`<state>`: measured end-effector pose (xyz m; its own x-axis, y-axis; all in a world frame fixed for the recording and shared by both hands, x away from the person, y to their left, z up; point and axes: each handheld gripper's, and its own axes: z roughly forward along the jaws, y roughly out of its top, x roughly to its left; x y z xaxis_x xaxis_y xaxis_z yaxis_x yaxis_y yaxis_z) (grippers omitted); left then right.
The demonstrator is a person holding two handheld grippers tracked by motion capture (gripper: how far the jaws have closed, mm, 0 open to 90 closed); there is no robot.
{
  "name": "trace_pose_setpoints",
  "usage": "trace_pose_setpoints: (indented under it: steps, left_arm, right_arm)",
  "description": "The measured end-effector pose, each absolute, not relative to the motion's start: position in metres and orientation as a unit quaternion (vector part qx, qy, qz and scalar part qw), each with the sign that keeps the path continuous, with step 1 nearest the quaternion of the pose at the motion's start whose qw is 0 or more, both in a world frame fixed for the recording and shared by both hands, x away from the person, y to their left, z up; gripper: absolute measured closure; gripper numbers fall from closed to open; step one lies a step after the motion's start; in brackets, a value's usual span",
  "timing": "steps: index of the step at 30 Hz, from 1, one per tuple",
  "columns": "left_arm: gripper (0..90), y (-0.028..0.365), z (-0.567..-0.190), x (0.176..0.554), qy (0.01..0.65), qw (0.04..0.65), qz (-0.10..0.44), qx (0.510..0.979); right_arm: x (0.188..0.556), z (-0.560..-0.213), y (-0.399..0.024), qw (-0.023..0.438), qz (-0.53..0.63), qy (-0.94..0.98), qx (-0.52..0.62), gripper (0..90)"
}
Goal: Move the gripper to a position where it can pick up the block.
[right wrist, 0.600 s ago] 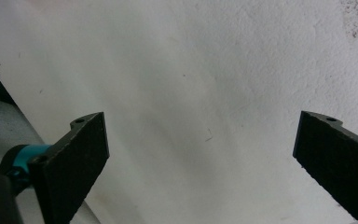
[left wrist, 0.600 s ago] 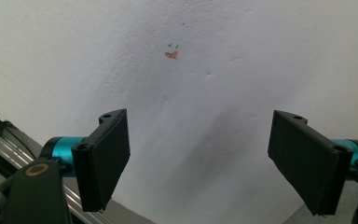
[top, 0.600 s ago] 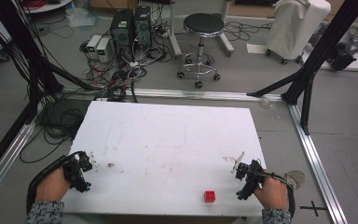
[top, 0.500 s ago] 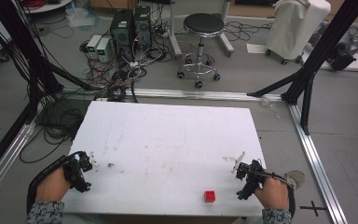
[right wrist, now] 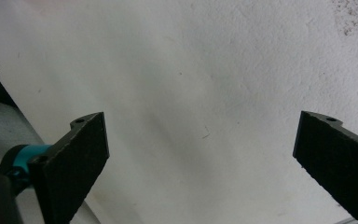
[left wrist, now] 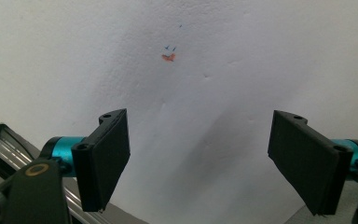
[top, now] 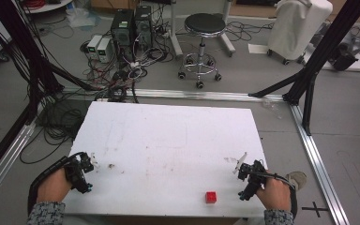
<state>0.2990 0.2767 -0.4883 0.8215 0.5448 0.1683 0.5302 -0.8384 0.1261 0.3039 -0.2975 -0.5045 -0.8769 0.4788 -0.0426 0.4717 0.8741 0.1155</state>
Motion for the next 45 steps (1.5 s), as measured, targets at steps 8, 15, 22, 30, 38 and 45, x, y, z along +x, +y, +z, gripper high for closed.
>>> trace_pose_setpoints:
  steps: [8,15,22,30,38,45]
  left_arm:
    - [21.0,0.277,-0.488,0.299,0.282,0.037,0.101,0.953]
    - [21.0,0.277,-0.488,0.299,0.281,0.039,0.103,0.953]
    - [21.0,0.278,-0.487,0.298,0.282,0.04,0.104,0.953]
    - [21.0,0.278,-0.488,0.298,0.283,0.043,0.105,0.952]
    - [21.0,0.279,-0.488,0.299,0.285,0.043,0.107,0.952]
    - [21.0,0.278,-0.488,0.299,0.287,0.043,0.109,0.951]
  right_arm:
    - [0.303,-0.505,-0.299,0.035,0.054,0.967,0.248,2.6]
    - [0.303,-0.507,-0.303,0.029,0.056,0.966,0.252,2.6]
    - [0.302,-0.505,-0.304,0.033,0.059,0.966,0.249,2.6]
    - [0.294,-0.485,-0.299,0.079,0.072,0.977,0.186,2.6]
    - [0.291,-0.477,-0.29,0.089,0.08,0.984,0.133,2.6]
    - [0.287,-0.469,-0.278,0.085,0.08,0.99,0.081,2.6]
